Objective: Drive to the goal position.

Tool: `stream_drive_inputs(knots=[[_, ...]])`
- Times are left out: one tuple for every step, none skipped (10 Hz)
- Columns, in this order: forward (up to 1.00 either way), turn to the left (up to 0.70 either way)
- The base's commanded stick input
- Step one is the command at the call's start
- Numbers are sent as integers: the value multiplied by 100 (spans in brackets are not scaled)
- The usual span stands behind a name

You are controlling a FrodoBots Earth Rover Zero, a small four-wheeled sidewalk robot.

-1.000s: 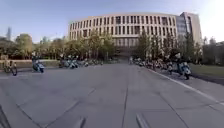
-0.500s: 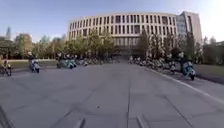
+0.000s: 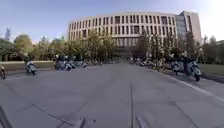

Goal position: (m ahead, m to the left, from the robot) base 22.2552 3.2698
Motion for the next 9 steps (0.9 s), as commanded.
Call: stream_drive_inputs(knots=[[60,0],[60,0],[60,0],[60,0],[60,0],[60,0],[60,0],[60,0],[60,0]])
